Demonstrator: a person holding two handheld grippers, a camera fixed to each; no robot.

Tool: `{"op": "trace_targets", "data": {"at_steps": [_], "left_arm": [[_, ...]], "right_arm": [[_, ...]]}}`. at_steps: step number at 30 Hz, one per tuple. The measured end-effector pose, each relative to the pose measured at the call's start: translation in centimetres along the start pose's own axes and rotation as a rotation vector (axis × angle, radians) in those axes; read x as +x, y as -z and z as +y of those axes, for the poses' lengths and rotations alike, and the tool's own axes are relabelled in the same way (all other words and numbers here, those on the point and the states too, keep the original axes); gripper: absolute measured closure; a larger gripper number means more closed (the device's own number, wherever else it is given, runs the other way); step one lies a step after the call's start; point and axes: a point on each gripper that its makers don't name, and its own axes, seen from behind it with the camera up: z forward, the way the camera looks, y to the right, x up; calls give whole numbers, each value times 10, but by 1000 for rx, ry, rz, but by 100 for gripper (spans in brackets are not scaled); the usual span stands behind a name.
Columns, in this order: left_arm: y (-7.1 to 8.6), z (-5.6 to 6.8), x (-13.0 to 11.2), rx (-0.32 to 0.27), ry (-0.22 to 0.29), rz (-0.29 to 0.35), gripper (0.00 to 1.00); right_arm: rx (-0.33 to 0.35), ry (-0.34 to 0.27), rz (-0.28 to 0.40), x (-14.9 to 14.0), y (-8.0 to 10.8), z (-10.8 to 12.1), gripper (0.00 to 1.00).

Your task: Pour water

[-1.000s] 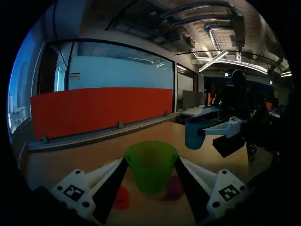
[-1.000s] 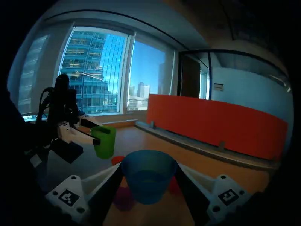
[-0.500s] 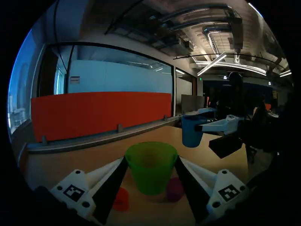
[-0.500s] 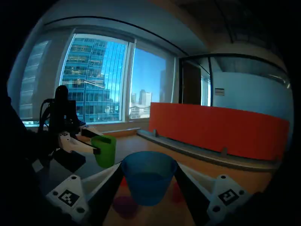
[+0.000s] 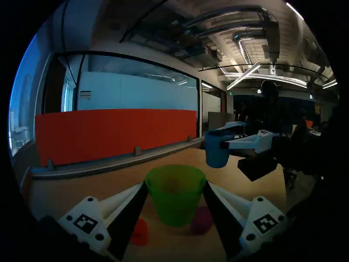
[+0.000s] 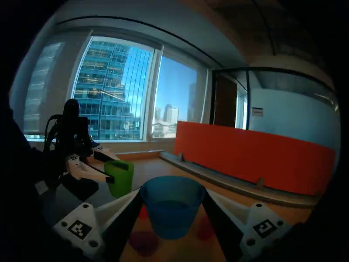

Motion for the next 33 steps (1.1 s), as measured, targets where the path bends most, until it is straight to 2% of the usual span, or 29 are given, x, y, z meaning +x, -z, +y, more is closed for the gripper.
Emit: {"op": "trace_targets", "data": {"at_steps": [24,33], "left_arm": [[-2,18,-1,-49,-21,8,13],[-4,25,-2,-66,-23,6,13]], "right_arm": [[26,203,3,35,-13,-5,8],[22,310,-2,45,-17,-1,8]]}}
